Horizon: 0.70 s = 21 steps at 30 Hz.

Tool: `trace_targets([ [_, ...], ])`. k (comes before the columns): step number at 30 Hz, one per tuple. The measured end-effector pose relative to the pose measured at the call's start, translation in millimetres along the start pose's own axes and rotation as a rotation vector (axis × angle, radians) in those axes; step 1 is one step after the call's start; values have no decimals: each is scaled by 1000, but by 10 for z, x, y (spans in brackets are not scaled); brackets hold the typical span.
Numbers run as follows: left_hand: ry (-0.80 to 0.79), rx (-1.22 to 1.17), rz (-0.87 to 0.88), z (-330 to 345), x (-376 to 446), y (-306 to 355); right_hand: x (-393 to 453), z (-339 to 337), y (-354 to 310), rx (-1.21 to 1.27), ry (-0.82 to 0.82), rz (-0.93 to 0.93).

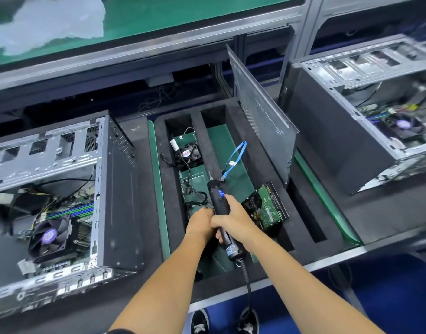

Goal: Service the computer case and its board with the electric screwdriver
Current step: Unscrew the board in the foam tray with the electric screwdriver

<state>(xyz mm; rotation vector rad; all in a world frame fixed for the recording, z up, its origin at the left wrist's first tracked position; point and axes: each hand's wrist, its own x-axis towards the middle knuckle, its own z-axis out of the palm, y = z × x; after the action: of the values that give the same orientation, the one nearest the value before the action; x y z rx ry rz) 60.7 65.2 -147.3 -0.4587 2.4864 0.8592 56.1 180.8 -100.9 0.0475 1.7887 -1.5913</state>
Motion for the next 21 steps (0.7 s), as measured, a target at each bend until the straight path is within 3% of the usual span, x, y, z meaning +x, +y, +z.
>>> trace_targets([
  [4,-7,-37,44,38,9,-29,-49,-19,-3,-3,2,-9],
  [8,-22,99,96,52,23,-51,-99,-46,24,20,1,6],
  [11,110,176,88,41,18,-39,-137,-69,34,32,5,10],
  [18,348,-380,-31,-361,75,19,-179,16,-138,22,-5,-43],
  [21,415,-858,-105,-656,-10,131,-234,123,-247,5,-28,-98],
])
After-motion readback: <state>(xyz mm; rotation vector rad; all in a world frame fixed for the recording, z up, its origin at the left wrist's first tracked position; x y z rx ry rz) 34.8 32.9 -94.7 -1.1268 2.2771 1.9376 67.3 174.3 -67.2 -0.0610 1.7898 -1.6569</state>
